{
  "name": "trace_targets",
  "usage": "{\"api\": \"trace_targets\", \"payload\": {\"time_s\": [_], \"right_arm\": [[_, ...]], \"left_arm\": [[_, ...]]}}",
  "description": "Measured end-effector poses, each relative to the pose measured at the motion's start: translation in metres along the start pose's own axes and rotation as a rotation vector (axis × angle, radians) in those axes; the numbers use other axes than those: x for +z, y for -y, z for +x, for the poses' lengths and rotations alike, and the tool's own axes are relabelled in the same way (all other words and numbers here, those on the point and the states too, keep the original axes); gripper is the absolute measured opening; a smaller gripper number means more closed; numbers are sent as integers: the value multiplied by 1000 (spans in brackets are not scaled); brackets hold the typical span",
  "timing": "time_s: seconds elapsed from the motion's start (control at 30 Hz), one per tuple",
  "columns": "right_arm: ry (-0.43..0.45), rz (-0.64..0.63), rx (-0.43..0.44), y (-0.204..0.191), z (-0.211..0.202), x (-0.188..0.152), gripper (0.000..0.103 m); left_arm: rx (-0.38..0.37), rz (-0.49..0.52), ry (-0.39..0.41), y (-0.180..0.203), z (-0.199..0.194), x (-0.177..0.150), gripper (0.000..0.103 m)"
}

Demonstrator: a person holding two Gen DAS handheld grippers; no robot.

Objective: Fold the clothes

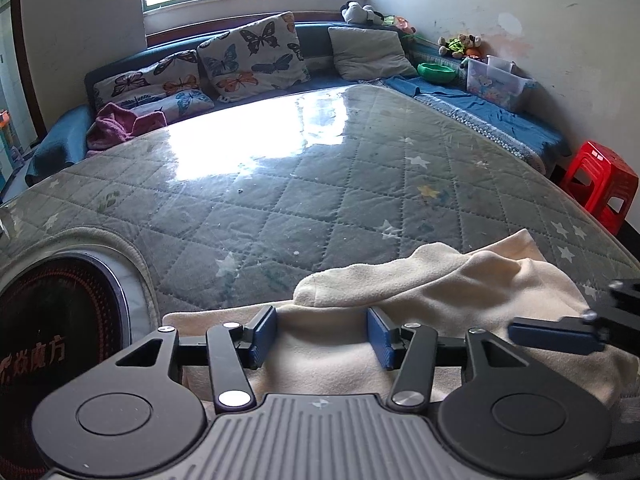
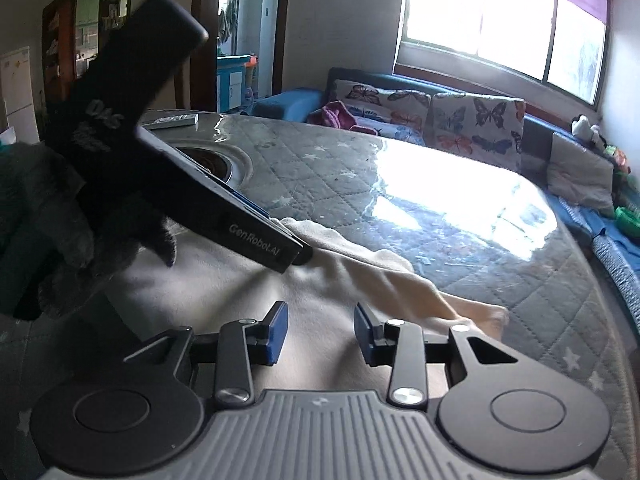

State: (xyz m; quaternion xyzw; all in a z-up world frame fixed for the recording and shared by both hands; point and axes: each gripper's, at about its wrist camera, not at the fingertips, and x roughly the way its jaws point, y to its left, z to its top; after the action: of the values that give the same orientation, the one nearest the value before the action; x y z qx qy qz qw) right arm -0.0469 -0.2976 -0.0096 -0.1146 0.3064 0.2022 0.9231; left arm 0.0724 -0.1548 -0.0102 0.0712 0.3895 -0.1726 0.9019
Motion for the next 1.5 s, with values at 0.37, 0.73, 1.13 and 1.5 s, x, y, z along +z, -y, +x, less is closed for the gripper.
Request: {"api": "trace_targets", "payload": {"time_s": [0.37, 0.73, 1.13, 1.5], "right_arm": [[-3, 50, -61, 20, -22, -23, 42], [24, 82, -32, 28, -20, -29, 48], [25, 67, -26, 29, -16, -26, 55], [68, -20, 32, -1, -16, -5, 58]], "left_arm": [[42, -24, -30, 5, 3, 5, 57], [131, -56, -61, 7, 4, 7, 79], [162, -99, -66, 1, -1, 6, 90], [187, -166, -39, -22, -49, -32, 90]]}}
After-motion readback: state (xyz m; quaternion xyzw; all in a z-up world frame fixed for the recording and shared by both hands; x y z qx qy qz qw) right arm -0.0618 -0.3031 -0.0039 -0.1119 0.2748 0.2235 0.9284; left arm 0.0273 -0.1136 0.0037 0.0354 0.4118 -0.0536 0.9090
